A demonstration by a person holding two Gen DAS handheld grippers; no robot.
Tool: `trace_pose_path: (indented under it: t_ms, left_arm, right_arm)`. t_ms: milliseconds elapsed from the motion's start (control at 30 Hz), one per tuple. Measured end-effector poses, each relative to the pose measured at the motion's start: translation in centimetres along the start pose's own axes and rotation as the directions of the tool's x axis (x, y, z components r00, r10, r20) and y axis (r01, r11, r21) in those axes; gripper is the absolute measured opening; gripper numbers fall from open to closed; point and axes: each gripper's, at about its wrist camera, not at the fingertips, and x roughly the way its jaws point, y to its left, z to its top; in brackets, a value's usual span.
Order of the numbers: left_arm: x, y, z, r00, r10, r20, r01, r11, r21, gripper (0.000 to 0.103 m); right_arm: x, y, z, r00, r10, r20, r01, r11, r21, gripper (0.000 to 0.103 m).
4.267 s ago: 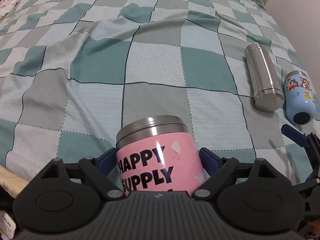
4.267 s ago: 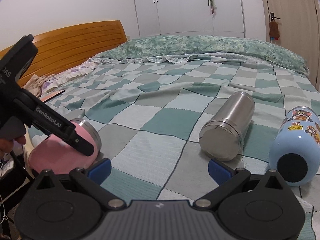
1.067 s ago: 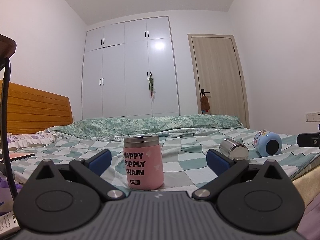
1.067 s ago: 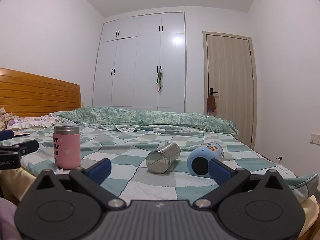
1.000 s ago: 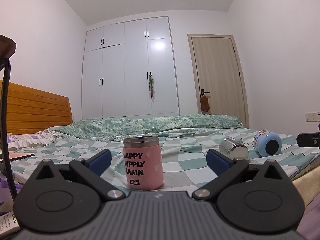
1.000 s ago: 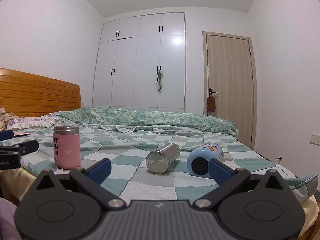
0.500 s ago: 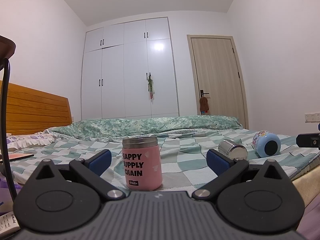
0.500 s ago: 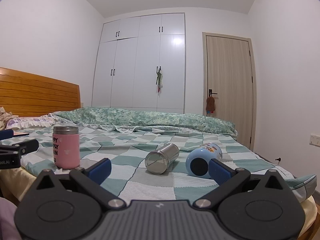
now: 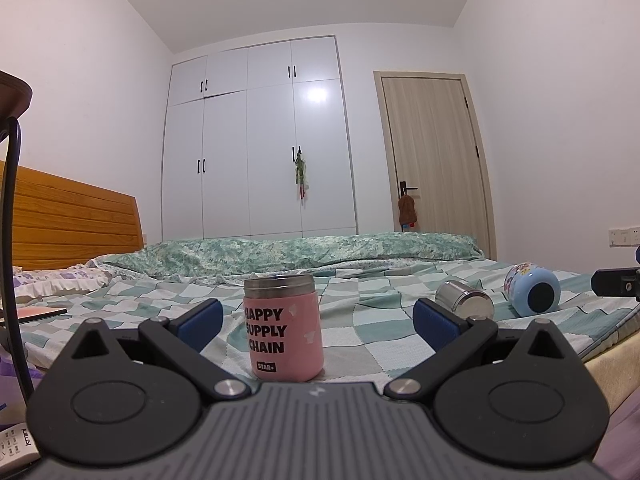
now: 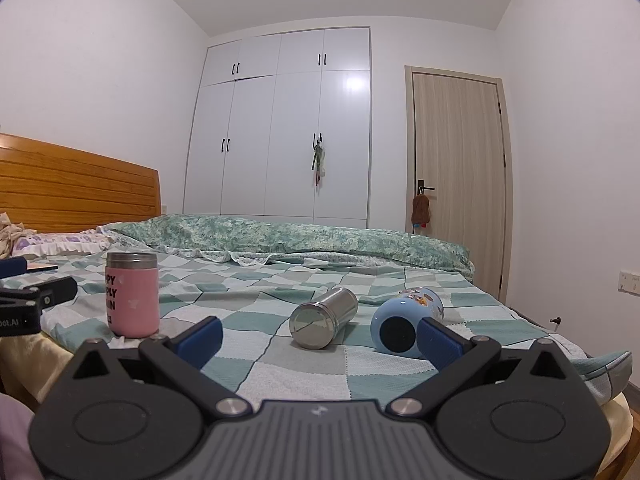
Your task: Flip cup upright
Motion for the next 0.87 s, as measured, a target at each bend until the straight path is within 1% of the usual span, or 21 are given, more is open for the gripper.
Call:
trace_pose_path:
  t_ms: [867]
  left_arm:
    - [-0.33, -0.10, 0.06, 1.000, -0.006, 0.009, 0.006, 1.000, 0.003, 0.103]
  right_arm:
    - [0.01, -0.13, -0.01, 1.000, 0.000, 0.000, 0.000, 1.000, -0.003, 0.103]
